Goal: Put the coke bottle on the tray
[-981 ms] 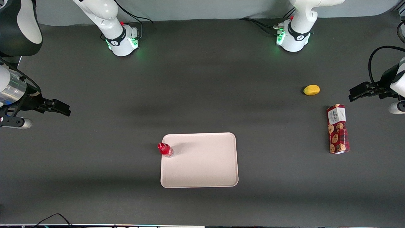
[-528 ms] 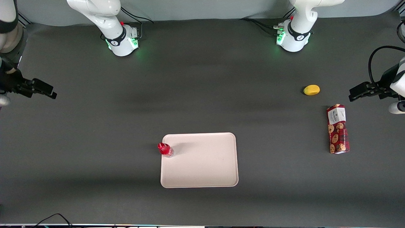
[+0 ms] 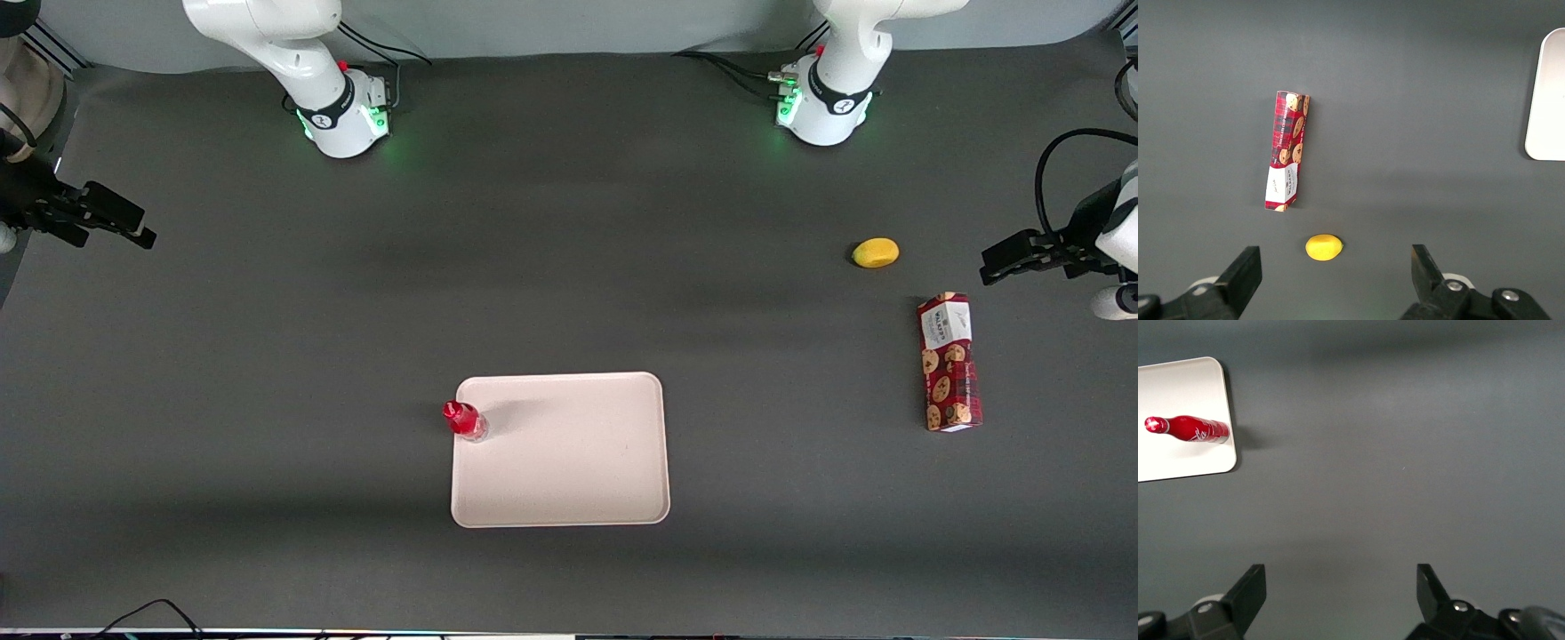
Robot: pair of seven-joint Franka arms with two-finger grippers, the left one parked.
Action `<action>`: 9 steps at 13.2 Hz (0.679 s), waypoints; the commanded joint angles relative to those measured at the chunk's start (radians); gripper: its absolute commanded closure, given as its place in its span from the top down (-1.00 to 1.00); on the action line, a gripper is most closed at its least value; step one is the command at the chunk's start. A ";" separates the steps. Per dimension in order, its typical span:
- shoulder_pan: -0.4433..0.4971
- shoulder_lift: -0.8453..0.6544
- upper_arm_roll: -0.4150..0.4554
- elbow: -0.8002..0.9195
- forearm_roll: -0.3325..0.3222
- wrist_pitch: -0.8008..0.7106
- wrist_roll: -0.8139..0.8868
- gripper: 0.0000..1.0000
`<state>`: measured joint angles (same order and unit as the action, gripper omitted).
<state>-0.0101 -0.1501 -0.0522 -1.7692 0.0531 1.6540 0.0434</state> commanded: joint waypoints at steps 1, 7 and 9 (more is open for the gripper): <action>-0.108 0.053 0.122 0.060 0.028 0.006 0.016 1.00; -0.102 0.084 0.133 0.086 0.028 0.003 0.020 1.00; -0.003 0.083 0.089 0.085 0.022 -0.005 0.041 1.00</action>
<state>-0.0952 -0.0819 0.0703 -1.7120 0.0583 1.6669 0.0466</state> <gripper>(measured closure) 0.000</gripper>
